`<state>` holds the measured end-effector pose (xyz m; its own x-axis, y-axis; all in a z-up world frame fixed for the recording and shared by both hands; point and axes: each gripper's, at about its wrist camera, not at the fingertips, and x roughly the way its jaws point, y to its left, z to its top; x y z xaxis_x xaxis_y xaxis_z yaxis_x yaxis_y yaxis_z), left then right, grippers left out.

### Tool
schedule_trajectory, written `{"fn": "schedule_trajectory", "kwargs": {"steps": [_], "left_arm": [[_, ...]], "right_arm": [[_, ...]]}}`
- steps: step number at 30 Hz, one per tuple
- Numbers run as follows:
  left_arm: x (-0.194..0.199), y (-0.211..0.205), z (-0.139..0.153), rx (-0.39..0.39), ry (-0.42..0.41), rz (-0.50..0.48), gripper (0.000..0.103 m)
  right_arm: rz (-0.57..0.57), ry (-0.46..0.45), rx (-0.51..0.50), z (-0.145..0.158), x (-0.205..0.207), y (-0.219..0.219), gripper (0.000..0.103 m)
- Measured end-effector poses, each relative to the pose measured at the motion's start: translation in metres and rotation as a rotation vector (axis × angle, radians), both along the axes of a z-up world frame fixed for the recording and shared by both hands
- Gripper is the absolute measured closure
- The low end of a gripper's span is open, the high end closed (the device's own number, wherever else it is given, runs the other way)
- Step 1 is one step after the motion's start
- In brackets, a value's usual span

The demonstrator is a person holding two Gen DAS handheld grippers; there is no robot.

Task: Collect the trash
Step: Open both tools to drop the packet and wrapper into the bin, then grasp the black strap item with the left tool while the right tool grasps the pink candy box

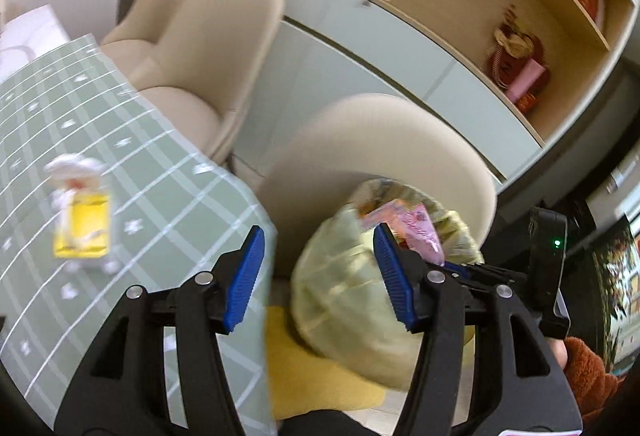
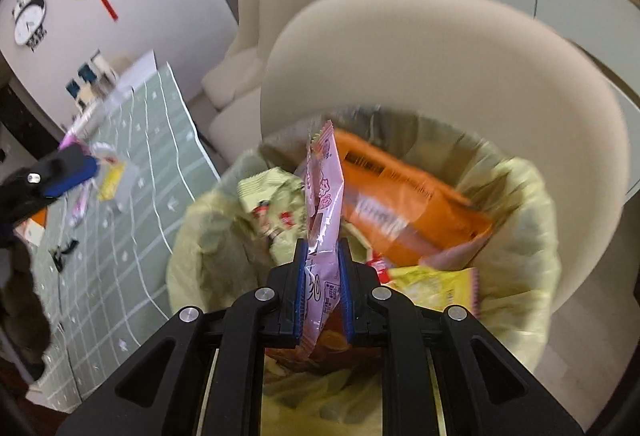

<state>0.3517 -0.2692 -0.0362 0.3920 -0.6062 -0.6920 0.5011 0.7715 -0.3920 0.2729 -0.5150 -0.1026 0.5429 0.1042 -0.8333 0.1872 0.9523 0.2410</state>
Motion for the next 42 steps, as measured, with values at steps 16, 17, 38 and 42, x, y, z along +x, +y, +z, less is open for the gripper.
{"fn": "schedule_trajectory", "kwargs": {"steps": [16,17,38,42], "left_arm": [[-0.03,0.167,-0.019,0.009,0.02,0.327,0.045],[-0.032,0.176,-0.021,0.01,0.023,0.351,0.045],[-0.06,0.338,-0.057,0.045,0.084,0.743,0.045],[-0.049,0.336,-0.068,0.063,0.107,0.746,0.045]], "right_arm": [[0.009,-0.075,-0.221,0.046,-0.026,0.039,0.062],[0.02,-0.084,-0.229,0.05,-0.027,0.044,0.062],[0.476,-0.246,-0.137,0.062,0.008,0.195,0.056],[0.553,-0.217,-0.146,0.052,0.015,0.219,0.056]]}}
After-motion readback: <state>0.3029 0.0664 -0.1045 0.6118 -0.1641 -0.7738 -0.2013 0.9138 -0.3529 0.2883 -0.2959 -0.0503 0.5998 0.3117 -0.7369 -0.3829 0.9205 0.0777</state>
